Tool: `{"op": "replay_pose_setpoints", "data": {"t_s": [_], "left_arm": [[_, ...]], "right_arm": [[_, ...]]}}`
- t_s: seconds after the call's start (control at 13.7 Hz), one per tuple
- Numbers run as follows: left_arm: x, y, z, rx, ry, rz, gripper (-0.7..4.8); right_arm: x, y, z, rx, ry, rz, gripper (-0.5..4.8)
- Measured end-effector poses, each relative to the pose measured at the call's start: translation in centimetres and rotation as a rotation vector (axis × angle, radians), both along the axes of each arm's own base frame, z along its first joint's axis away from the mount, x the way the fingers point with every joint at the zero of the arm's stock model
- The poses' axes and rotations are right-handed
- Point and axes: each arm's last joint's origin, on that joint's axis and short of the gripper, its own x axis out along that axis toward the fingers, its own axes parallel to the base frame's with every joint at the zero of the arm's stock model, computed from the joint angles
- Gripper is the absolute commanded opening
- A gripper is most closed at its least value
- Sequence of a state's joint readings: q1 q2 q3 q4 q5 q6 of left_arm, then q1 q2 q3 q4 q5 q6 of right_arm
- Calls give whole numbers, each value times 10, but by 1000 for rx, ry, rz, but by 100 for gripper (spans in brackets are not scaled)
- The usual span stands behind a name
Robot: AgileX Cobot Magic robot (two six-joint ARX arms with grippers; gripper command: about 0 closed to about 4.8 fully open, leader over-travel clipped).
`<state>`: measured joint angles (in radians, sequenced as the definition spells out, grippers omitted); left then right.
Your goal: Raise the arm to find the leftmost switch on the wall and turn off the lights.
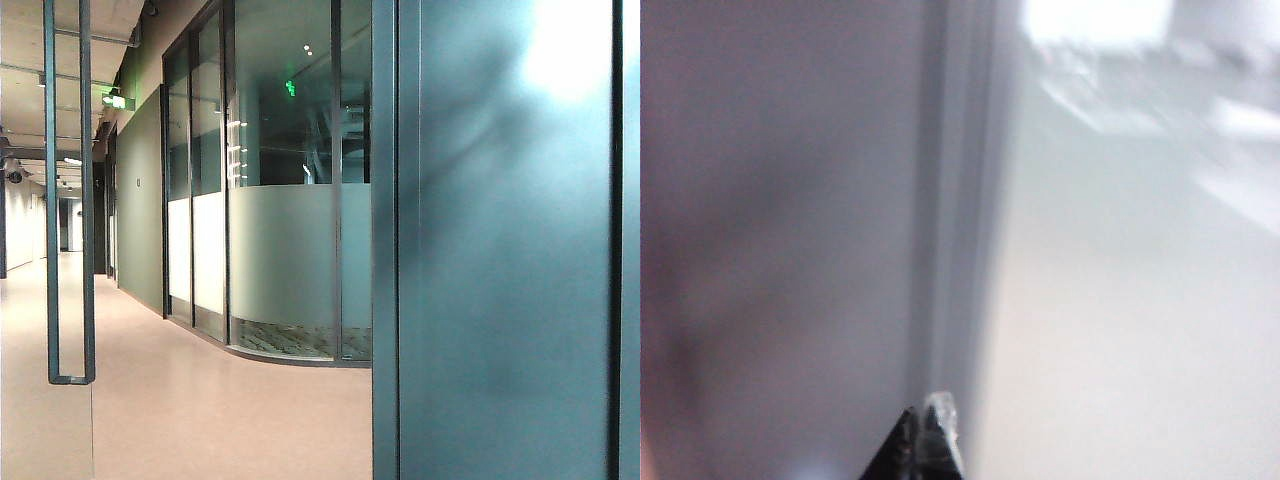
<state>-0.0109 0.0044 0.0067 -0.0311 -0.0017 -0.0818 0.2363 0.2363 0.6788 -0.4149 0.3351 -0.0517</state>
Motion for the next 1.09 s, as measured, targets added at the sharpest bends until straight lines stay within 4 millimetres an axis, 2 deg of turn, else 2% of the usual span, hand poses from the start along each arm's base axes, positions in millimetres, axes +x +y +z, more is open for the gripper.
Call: {"op": "replay_pose_setpoints", "data": {"t_s": [0.15,0.29,0.66,0.8,1.09], "left_arm": [[0,0,0,0,0,0,-5],[0,0,0,0,3,0,-5],[0,0,0,0,3,0,-5],[0,0,0,0,3,0,-5],[0,0,0,0,3,0,-5]], "right_arm": [[19,-2,-29,21,33,-44,-1],[33,-7,-51,48,-3,-12,-1],[49,-6,-102,102,42,94,-1],[47,-6,-116,124,51,93,-1],[42,-6,-127,147,12,95,-1]]}}
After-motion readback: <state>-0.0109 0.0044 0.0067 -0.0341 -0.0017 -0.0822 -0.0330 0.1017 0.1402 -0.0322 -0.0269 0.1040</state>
